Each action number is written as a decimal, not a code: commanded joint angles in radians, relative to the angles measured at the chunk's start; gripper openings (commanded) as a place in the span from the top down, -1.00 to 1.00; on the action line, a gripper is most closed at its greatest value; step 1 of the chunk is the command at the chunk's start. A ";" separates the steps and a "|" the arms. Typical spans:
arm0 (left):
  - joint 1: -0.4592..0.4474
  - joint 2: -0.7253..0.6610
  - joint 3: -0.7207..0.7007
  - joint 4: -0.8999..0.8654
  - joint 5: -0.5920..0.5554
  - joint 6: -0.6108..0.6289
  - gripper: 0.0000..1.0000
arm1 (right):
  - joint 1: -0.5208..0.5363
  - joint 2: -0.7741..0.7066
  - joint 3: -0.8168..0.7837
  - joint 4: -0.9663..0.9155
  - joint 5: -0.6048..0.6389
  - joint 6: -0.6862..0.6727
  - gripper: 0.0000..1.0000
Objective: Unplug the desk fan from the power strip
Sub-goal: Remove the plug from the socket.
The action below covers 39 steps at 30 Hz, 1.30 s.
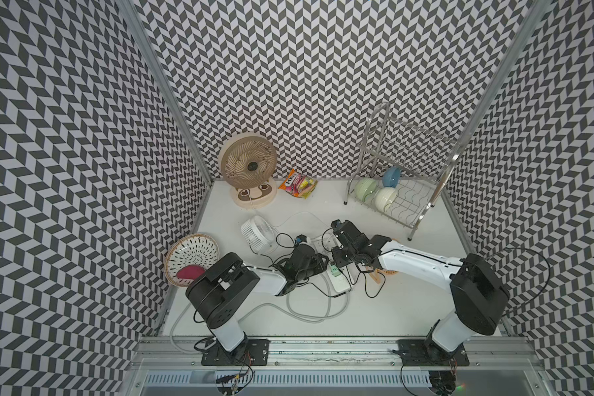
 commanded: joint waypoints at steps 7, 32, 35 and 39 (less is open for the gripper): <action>0.013 0.112 -0.069 -0.331 -0.039 0.033 0.20 | 0.028 -0.071 0.036 0.200 -0.140 -0.003 0.93; -0.009 0.128 -0.028 -0.347 -0.040 0.055 0.20 | 0.133 0.113 0.181 0.074 -0.113 -0.120 0.90; -0.010 0.132 -0.025 -0.351 -0.040 0.054 0.20 | 0.131 0.084 0.170 0.072 -0.057 -0.112 0.89; -0.010 0.137 -0.024 -0.356 -0.039 0.054 0.21 | 0.041 -0.004 0.099 0.110 -0.069 -0.060 0.90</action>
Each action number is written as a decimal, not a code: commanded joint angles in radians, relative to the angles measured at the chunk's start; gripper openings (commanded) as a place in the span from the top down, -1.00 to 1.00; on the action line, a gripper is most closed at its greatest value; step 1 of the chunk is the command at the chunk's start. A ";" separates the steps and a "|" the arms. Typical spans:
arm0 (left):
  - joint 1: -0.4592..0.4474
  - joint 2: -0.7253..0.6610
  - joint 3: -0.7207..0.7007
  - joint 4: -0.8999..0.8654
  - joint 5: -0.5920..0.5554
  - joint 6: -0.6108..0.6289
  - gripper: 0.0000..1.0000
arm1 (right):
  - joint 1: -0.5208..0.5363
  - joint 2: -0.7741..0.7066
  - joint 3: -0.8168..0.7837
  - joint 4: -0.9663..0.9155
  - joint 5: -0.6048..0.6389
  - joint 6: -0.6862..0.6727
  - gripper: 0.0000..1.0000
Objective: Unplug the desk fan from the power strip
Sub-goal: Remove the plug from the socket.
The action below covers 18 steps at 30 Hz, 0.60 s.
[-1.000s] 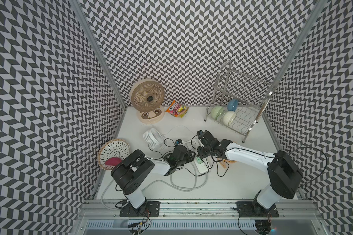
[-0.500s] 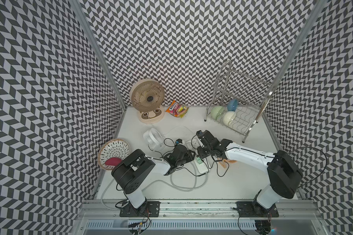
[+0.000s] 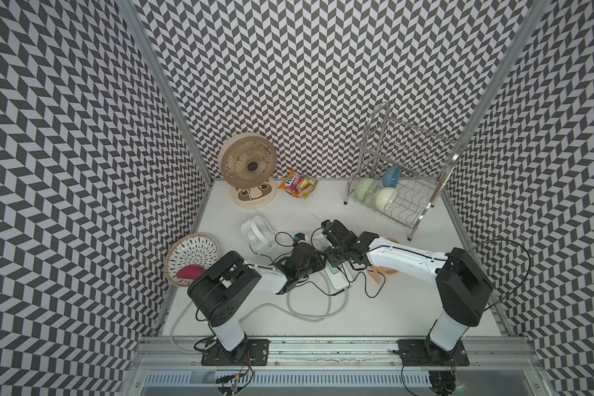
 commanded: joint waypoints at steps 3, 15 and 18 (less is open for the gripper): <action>-0.013 0.119 -0.053 -0.353 -0.009 0.045 0.21 | -0.101 -0.131 -0.076 0.230 -0.281 0.067 0.93; -0.012 0.122 -0.051 -0.355 -0.007 0.044 0.21 | -0.035 -0.123 0.003 0.175 -0.130 0.072 0.95; -0.014 0.120 -0.054 -0.352 -0.006 0.044 0.21 | -0.086 -0.180 -0.043 0.165 -0.054 0.100 0.94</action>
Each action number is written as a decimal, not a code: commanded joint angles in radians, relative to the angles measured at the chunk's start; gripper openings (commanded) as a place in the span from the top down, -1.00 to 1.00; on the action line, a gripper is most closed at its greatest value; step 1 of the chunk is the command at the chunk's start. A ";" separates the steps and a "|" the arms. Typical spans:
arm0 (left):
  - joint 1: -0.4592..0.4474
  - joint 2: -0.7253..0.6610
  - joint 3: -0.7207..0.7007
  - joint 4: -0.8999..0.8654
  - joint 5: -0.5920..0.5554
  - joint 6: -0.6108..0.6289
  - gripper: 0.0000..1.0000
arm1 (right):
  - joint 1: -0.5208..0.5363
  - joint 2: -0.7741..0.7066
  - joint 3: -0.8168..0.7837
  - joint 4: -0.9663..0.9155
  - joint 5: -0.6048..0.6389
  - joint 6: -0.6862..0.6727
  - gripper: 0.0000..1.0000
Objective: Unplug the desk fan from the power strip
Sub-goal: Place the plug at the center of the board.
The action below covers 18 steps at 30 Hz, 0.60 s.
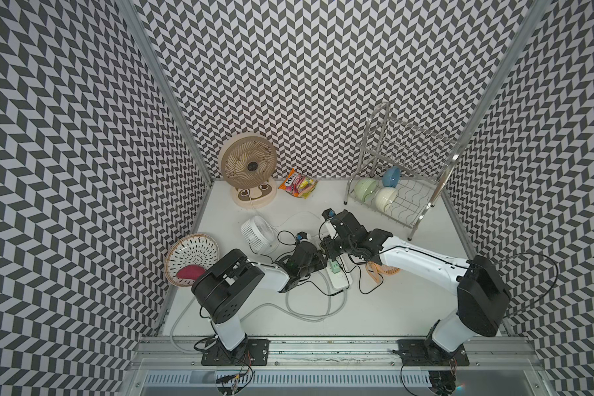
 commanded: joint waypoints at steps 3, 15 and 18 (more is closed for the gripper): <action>-0.011 0.095 -0.072 -0.353 -0.002 0.036 0.21 | -0.103 -0.143 -0.098 0.043 0.107 0.057 0.93; -0.010 0.083 -0.079 -0.348 -0.004 0.035 0.21 | -0.169 -0.174 -0.314 0.028 0.103 0.146 0.91; -0.011 0.082 -0.079 -0.348 -0.003 0.038 0.21 | -0.182 -0.190 -0.358 0.044 0.125 0.177 0.91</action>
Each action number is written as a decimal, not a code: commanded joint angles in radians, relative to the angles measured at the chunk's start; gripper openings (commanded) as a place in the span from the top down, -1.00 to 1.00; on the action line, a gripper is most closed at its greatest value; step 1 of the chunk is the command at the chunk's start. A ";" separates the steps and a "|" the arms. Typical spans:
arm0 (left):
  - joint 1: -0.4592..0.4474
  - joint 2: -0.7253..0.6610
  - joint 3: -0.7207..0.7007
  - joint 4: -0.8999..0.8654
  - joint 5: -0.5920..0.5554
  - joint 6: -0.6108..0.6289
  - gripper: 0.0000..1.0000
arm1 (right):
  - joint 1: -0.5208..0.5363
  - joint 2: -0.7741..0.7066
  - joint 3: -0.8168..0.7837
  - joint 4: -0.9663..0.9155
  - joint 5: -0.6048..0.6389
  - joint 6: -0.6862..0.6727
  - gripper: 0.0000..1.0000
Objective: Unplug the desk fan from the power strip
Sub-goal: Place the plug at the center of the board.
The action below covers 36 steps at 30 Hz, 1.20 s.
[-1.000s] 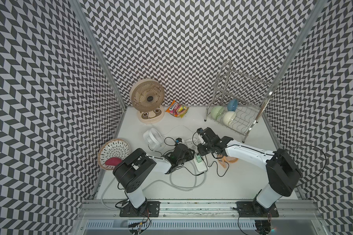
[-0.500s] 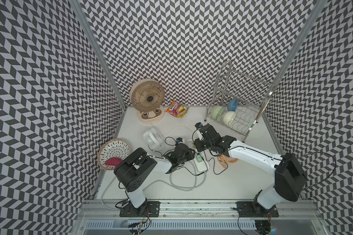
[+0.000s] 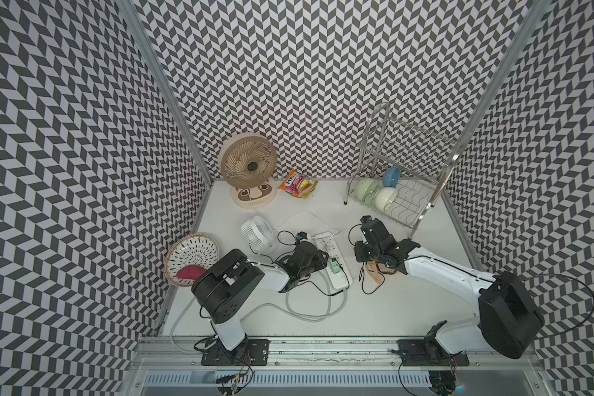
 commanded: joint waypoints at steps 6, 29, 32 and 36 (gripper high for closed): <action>-0.010 0.083 -0.078 -0.345 -0.002 0.041 0.21 | -0.108 -0.052 -0.071 -0.008 0.121 0.121 0.88; -0.012 0.079 -0.080 -0.311 0.018 0.045 0.17 | -0.048 -0.185 -0.018 -0.034 0.034 -0.059 -0.75; -0.012 0.080 -0.074 -0.299 0.031 0.047 0.15 | 0.012 -0.190 0.000 0.004 -0.097 -0.093 -0.77; -0.012 0.083 -0.070 -0.287 0.044 0.042 0.15 | 0.103 -0.175 -0.002 0.084 -0.263 -0.081 -0.70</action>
